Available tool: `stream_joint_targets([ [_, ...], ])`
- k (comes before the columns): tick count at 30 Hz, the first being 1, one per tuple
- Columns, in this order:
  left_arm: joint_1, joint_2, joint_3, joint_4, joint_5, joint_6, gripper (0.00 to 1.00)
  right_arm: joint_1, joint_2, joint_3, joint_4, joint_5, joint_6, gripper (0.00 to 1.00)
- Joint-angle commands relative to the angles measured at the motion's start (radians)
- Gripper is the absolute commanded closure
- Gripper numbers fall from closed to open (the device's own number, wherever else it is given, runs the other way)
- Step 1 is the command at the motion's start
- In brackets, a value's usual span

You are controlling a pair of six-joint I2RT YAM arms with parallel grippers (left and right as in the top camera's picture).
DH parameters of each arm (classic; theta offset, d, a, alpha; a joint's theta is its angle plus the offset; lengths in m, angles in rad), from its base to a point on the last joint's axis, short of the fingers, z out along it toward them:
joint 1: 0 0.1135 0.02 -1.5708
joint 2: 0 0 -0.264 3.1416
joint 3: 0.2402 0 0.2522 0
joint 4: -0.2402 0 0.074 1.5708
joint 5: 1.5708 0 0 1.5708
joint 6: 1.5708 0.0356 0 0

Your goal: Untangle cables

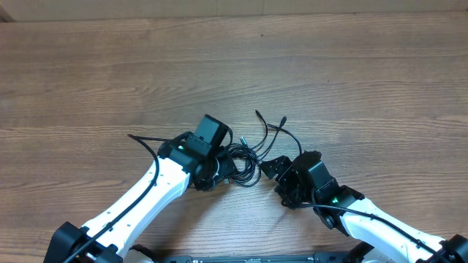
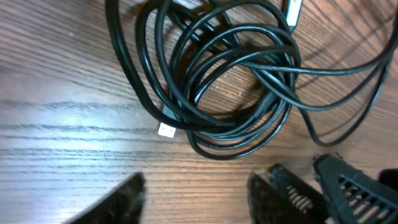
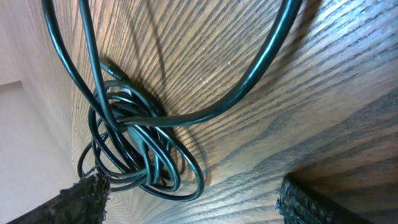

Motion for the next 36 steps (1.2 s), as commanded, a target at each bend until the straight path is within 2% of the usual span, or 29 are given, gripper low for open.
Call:
stream_joint_targets([
  [1,-0.033,0.000,0.010,0.001,-0.093,-0.124,0.53,0.004,0.002,-0.008,-0.010,0.025,-0.002,0.14],
  [5,-0.040,0.019,0.010,0.006,-0.124,-0.242,0.50,0.004,0.002,-0.008,-0.013,0.025,-0.002,0.13],
  [7,-0.040,0.047,0.010,0.010,-0.121,-0.270,0.43,0.004,0.002,-0.008,-0.013,0.025,-0.002,0.12],
  [10,-0.040,0.113,0.010,0.024,-0.121,-0.279,0.27,0.004,0.002,-0.008,-0.014,0.025,-0.002,0.12],
  [16,-0.040,0.259,0.010,0.111,-0.111,-0.219,0.25,0.004,0.003,-0.008,-0.014,0.025,-0.002,0.11],
  [17,-0.040,0.281,0.010,0.116,-0.104,-0.220,0.38,0.004,0.002,-0.008,-0.014,0.025,-0.002,0.10],
  [19,-0.034,0.307,0.010,0.134,-0.062,-0.214,0.70,0.004,0.002,-0.008,-0.013,0.025,-0.002,0.10],
  [22,-0.029,0.310,0.010,0.136,-0.060,-0.214,0.92,0.004,0.002,-0.008,-0.014,0.026,-0.002,0.10],
  [23,-0.029,0.310,0.010,0.136,-0.061,-0.213,0.96,0.004,0.002,-0.008,-0.014,0.026,-0.002,0.10],
  [29,-0.029,0.309,0.011,0.152,-0.060,-0.157,0.96,0.004,0.002,-0.008,-0.017,-0.006,-0.006,0.07],
  [31,-0.029,0.309,0.011,0.185,-0.025,-0.086,0.96,0.004,0.002,-0.008,-0.011,-0.011,-0.045,0.08],
  [32,-0.029,0.309,0.011,0.236,0.064,0.030,0.96,0.004,0.002,-0.008,0.011,-0.032,-0.071,0.14],
  [33,-0.029,0.309,0.011,0.264,0.111,0.096,0.96,0.004,0.002,-0.008,0.019,-0.032,-0.077,0.21],
  [36,-0.029,0.309,0.011,0.288,0.200,0.214,0.96,0.004,0.002,-0.008,0.018,-0.031,-0.077,0.33],
])
